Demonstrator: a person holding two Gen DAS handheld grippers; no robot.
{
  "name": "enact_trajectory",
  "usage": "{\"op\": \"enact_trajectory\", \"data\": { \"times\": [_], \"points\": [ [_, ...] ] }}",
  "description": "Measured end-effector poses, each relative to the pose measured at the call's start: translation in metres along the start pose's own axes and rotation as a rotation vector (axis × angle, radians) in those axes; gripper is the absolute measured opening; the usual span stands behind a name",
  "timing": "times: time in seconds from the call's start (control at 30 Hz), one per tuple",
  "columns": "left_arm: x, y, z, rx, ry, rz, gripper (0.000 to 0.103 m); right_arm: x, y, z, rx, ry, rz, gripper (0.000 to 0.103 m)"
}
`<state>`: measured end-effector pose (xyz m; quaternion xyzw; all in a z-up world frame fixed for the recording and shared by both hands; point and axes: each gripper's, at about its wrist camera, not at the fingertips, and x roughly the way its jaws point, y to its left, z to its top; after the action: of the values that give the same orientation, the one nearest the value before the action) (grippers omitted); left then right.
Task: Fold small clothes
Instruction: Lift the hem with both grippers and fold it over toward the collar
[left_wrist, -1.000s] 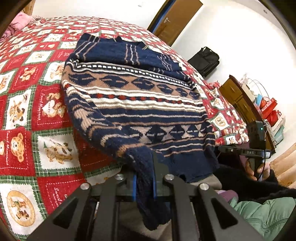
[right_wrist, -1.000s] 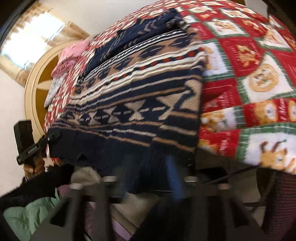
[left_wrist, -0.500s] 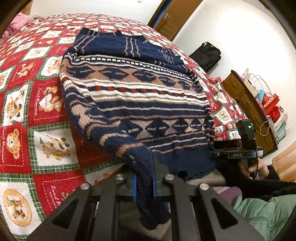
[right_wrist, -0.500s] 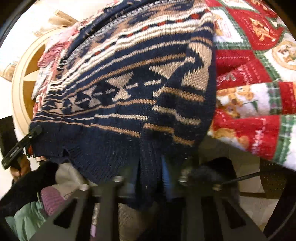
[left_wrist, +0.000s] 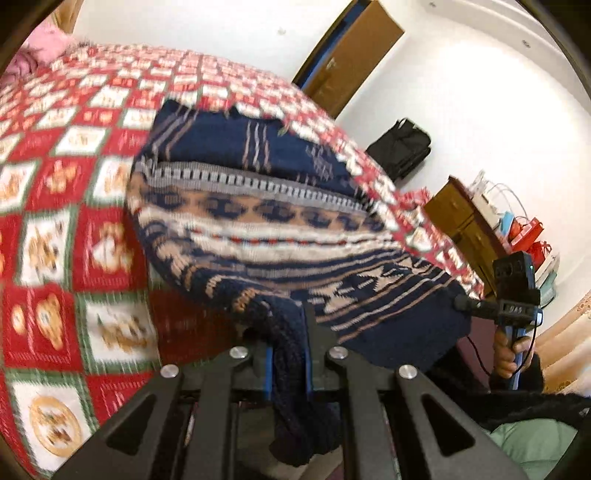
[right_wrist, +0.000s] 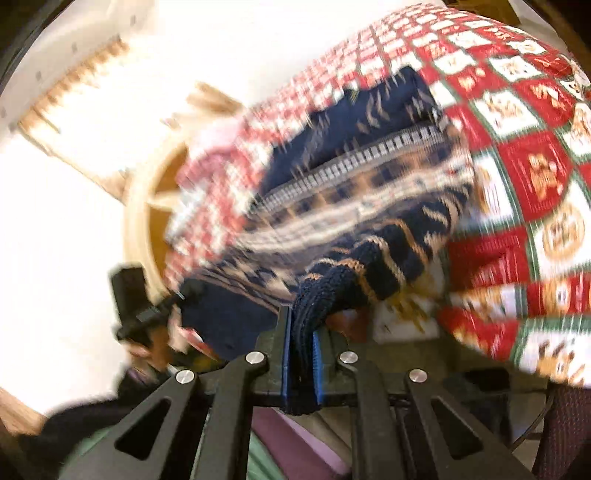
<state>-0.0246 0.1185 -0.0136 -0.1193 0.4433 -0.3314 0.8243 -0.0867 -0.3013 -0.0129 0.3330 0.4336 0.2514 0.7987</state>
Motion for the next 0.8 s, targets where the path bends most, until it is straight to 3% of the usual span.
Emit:
{"op": "enact_trajectory", "data": {
  "times": [0.23, 0.37, 0.57, 0.7, 0.8],
  "points": [
    [-0.013, -0.013, 0.075, 0.015, -0.137, 0.000, 0.012, -0.011, -0.003, 0.075, 0.110, -0.124, 0.135, 0.010],
    [0.003, 0.004, 0.119, -0.062, -0.155, 0.026, 0.012, 0.009, -0.022, 0.126, 0.199, -0.180, 0.139, 0.010],
    [0.050, 0.062, 0.167, -0.218, -0.117, 0.108, 0.013, 0.069, -0.083, 0.178, 0.326, -0.193, 0.046, 0.012],
    [0.089, 0.105, 0.180, -0.288, -0.058, 0.153, 0.017, 0.103, -0.117, 0.196, 0.376, -0.195, -0.043, 0.013],
    [0.104, 0.135, 0.181, -0.367, 0.001, 0.148, 0.018, 0.113, -0.133, 0.203, 0.397, -0.174, -0.044, 0.016]
  ]
}}
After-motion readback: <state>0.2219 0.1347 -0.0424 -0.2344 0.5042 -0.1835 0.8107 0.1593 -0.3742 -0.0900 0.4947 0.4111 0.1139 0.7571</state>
